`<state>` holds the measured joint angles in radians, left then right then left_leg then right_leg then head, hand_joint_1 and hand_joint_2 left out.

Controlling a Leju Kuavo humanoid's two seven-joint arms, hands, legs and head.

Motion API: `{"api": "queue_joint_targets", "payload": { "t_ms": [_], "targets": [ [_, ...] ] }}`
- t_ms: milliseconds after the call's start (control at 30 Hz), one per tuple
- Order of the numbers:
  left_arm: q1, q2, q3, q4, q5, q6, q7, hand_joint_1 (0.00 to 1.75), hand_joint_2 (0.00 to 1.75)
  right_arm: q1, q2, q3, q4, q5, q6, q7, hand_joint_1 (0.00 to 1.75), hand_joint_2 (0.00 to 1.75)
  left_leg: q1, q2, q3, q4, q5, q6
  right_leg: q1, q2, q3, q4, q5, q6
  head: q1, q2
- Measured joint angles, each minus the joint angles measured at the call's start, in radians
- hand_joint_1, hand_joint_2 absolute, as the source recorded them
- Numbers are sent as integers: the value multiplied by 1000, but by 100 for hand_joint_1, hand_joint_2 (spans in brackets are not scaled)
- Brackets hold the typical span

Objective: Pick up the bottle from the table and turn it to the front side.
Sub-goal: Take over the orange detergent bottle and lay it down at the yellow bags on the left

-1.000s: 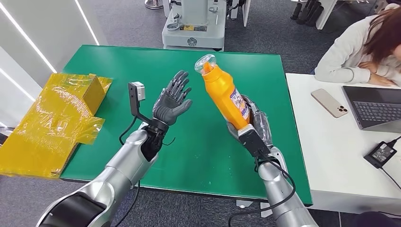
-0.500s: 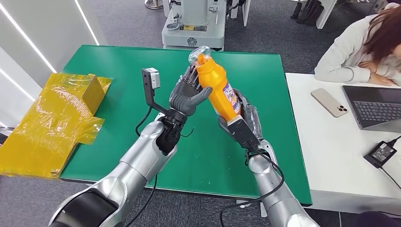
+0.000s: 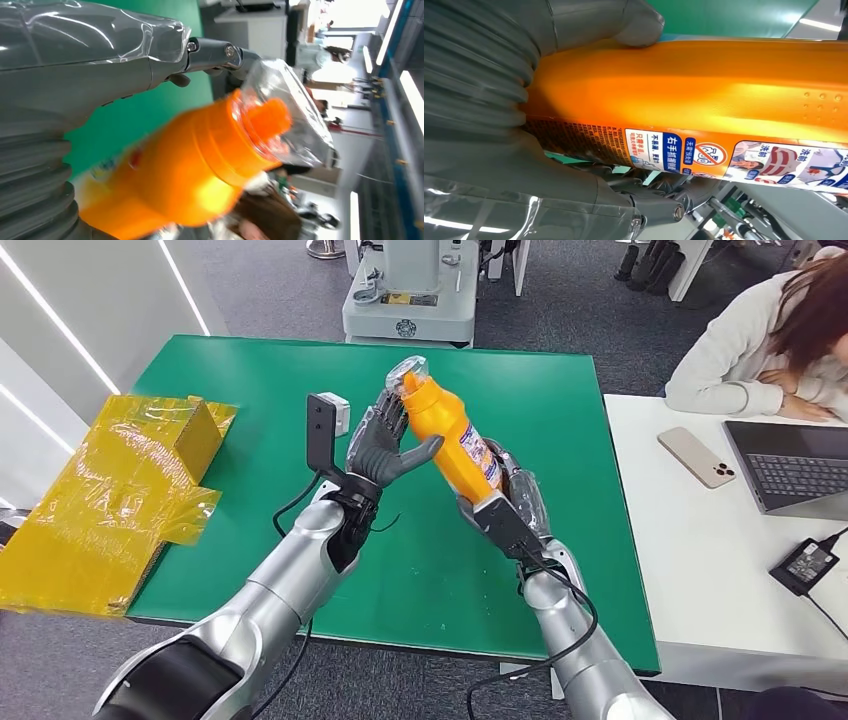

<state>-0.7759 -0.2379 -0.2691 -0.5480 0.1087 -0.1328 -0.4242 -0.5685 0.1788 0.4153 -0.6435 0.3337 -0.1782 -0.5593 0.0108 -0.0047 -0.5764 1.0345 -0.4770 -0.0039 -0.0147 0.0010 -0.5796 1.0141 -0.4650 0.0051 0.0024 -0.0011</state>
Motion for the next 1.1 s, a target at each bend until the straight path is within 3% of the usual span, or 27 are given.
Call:
{"api": "queue_joint_targets", "payload": {
  "t_ms": [333, 800, 1100],
  "targets": [
    [-32, 29, -3, 79, 16, -84, 66, 0, 175, 5, -21, -8, 26, -1, -2, -12, 175, 175, 0, 0, 0, 0, 0, 0, 0, 0, 0, 0, 0, 0, 0, 0],
    [-49, -8, 12, 106, 136, -220, 109, 0, 175, 3, -27, -8, 69, -24, -34, -32, 175, 175, 0, 0, 0, 0, 0, 0, 0, 0, 0, 0, 0, 0, 0, 0],
    [-49, -32, 11, 107, 109, -99, 65, 0, 175, 2, -26, -6, 71, -25, -47, -32, 175, 175, 0, 0, 0, 0, 0, 0, 0, 0, 0, 0, 0, 0, 0, 0]
  ]
}}
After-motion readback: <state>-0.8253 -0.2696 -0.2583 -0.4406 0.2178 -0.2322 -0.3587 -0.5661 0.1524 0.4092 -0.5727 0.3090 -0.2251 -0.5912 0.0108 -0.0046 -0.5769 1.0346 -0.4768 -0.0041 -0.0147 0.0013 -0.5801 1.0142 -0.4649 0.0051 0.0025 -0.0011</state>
